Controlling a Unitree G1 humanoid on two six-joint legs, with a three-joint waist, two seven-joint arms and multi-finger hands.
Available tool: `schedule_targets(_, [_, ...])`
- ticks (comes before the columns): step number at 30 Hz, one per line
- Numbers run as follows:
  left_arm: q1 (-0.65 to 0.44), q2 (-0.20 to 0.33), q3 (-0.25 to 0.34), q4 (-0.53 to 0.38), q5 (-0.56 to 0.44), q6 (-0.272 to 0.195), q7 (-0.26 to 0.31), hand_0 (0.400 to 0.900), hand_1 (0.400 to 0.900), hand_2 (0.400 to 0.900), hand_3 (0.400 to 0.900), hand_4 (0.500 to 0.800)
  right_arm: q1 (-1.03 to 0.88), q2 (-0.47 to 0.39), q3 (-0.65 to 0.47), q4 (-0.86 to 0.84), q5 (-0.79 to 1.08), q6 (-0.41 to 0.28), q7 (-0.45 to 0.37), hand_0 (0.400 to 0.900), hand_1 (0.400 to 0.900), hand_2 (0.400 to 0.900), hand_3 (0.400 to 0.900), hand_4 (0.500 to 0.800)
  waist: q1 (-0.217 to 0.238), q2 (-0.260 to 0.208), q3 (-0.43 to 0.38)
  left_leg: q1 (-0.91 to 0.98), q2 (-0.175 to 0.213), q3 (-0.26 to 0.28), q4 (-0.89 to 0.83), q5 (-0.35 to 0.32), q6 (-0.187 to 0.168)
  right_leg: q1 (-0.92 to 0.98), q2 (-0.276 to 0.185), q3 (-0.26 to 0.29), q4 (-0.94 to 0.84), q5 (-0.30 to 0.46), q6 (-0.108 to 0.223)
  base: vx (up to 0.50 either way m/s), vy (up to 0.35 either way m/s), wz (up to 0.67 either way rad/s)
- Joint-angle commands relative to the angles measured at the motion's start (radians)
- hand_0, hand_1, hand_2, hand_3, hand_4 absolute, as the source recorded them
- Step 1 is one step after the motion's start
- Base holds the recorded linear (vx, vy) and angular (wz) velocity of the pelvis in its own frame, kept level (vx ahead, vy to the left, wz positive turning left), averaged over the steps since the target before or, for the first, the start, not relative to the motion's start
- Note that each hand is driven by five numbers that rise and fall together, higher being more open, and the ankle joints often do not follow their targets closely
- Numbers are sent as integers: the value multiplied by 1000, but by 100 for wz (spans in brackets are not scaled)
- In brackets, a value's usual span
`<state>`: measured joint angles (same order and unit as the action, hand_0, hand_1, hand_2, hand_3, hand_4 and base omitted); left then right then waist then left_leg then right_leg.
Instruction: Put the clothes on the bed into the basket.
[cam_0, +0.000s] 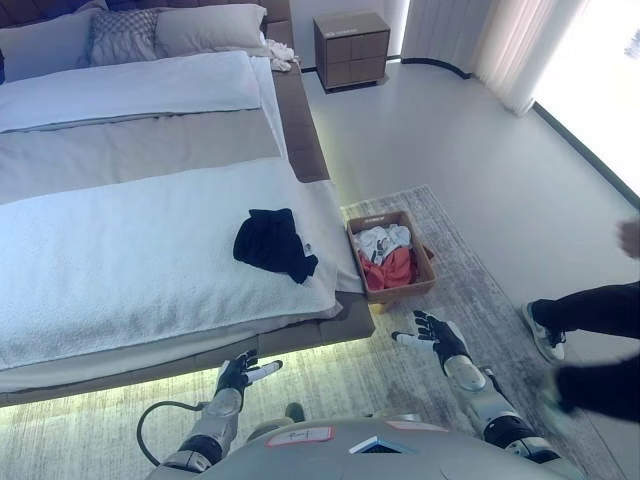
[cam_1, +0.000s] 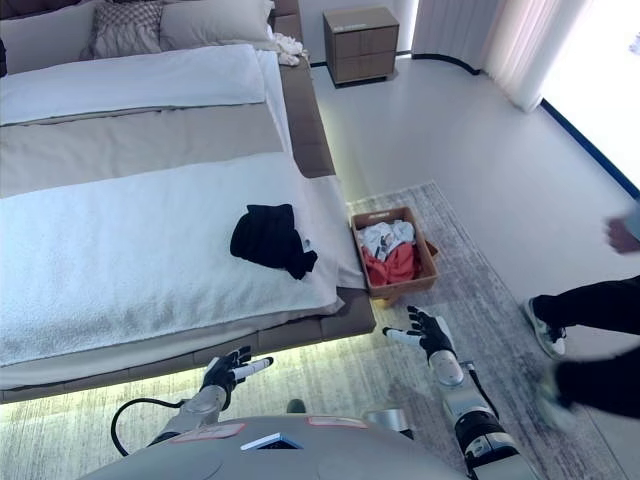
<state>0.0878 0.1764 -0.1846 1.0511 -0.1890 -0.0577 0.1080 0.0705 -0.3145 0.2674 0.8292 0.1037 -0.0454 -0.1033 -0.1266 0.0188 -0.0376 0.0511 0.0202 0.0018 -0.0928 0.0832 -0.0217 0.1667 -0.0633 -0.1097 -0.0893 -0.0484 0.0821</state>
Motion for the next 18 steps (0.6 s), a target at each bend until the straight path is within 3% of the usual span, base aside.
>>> schedule_targets(1, [-70,46,12,-7,56,-44,37,900,900,900,900,800,-57,-13,-28,-24,-13,-71,-31,900,900,900,900,800,58,-51,-17,4,-18,28,6,-90,-8,-77,1,18,2,31,6,0,0,0])
schedule_targets(6, [-70,43,1,-24,40,-51,7,900,900,900,900,800,-54,-16,-35,-27,-9,-72,-26,900,900,900,900,800,55,-44,-15,8,-20,31,6,-92,-7,-74,0,18,2,29,6,0,0,0])
schedule_targets(18, [-67,49,13,-10,48,-47,11,900,900,900,900,800,-59,-46,-61,-54,-11,-72,-31,900,900,900,900,800,51,-31,-4,15,-11,39,29,-104,-11,-63,5,29,2,21,-4,18,-35,-4])
